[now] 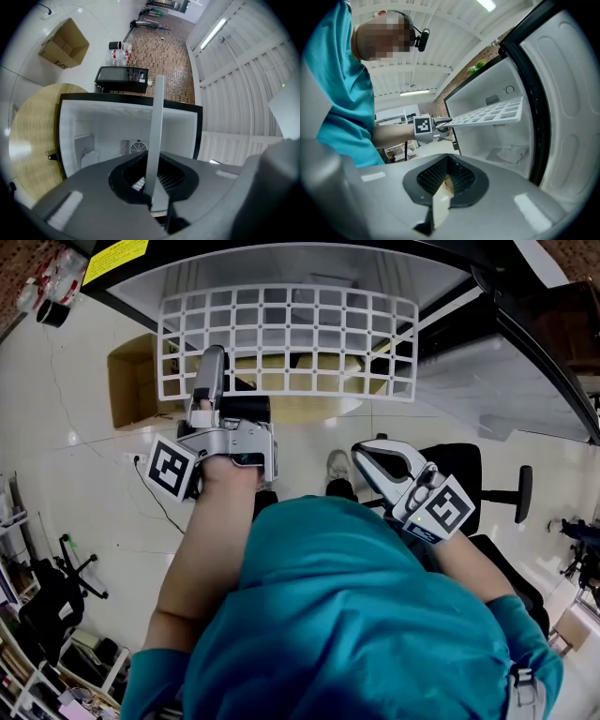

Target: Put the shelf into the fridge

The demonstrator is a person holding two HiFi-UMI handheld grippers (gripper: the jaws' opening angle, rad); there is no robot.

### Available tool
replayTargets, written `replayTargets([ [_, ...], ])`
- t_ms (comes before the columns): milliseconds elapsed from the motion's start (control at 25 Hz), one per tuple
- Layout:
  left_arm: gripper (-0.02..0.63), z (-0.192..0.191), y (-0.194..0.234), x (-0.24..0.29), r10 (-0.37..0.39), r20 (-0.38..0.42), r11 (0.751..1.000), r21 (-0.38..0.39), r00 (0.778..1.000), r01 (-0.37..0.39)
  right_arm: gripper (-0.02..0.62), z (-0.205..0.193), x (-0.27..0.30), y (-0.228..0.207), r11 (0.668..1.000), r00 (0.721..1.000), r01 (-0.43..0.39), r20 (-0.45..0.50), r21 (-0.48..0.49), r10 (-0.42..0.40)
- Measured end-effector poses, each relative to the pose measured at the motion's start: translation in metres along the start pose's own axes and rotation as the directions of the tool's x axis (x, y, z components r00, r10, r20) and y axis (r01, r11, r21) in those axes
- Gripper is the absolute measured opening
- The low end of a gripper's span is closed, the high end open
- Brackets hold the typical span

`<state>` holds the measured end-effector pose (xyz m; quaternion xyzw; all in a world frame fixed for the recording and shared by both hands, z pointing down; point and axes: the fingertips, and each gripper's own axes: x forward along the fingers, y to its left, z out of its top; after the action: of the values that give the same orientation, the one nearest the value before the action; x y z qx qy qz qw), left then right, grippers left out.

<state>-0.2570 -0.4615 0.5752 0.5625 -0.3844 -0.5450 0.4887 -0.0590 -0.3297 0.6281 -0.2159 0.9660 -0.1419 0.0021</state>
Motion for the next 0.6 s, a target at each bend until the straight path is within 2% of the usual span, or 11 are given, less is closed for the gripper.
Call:
replayTargets([
  [160,0.029,0.0,-0.004,-0.002,-0.007,0.014,1.0,-0.026,1.0,0.007,0.002,-0.003,0.001,-0.001,0.999,0.999,0.011,-0.048,0.035,-0.009],
  [360,0.035,-0.004,-0.011,-0.001,-0.042,0.033,0.997,-0.068,0.999,0.044,0.002,0.004,0.005,-0.004,1.0,0.999,0.008,-0.031,0.023,-0.007],
  [480,0.035,-0.018,-0.004,0.002,-0.039,-0.01,0.998,-0.058,0.999,0.038,0.002,0.009,0.006,-0.008,1.0,1.0,0.0,0.011,0.003,0.0],
  [600,0.035,-0.045,0.004,0.006,-0.028,-0.076,0.999,-0.043,0.997,0.025,0.002,0.006,0.002,-0.013,1.0,1.0,0.01,-0.009,0.014,-0.01],
])
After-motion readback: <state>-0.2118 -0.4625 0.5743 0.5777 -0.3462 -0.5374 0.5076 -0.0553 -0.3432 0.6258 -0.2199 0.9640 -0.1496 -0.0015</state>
